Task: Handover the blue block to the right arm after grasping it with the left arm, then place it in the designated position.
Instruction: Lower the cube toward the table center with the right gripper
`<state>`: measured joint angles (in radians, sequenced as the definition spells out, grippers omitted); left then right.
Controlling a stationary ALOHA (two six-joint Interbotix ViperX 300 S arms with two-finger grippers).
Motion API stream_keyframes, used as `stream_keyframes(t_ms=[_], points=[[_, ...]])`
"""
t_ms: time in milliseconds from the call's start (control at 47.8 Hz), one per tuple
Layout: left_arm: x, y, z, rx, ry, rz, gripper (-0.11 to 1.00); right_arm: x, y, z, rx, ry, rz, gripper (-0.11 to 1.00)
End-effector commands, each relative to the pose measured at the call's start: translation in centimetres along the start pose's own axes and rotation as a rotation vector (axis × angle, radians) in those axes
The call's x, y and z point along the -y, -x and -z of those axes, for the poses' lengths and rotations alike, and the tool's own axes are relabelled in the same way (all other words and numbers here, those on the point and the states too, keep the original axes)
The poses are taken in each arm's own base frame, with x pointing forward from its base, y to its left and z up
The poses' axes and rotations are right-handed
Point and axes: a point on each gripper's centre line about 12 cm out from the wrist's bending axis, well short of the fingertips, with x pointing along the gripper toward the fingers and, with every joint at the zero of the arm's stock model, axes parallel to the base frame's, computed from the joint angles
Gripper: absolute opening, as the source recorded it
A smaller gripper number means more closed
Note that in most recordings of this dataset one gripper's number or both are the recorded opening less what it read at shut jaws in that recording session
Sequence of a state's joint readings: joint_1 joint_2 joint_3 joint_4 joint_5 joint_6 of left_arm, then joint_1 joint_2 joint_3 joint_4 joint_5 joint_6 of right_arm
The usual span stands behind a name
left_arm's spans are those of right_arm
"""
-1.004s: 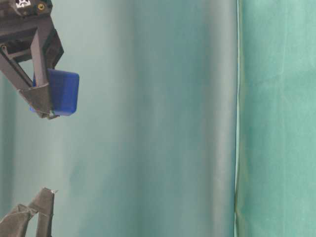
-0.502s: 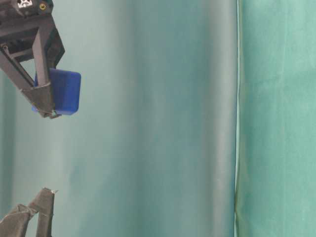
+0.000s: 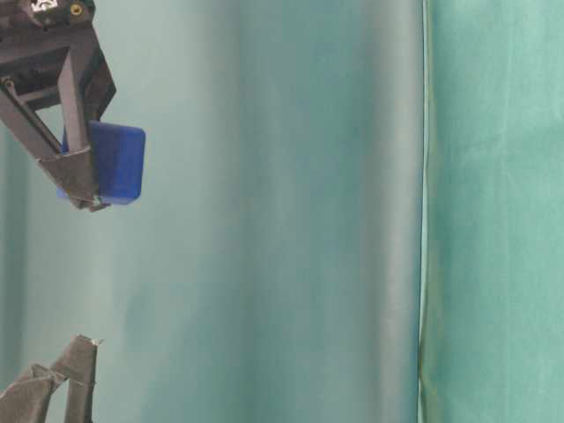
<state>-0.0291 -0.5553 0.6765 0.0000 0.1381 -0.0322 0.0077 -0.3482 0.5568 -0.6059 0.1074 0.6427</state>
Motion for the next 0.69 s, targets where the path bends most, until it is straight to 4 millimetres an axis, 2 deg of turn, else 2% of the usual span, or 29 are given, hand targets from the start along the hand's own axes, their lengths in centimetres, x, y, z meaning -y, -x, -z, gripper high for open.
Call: stream_keyframes(t_ms=[0,335,669], points=[[-0.1,0.2,-0.9,0.029,-0.001,-0.002,1.00,-0.1,0.7,-1.3,0.036,-0.009,-0.002,0.56],[-0.1,0.2,-0.9,0.031,-0.001,-0.002,1.00,-0.1,0.7,-0.4,-0.036,-0.054,0.030,0.56],[-0.1,0.2,-0.9,0.029,-0.001,-0.002,1.00,-0.3,1.0,2.2,-0.248,-0.153,0.107,0.56]])
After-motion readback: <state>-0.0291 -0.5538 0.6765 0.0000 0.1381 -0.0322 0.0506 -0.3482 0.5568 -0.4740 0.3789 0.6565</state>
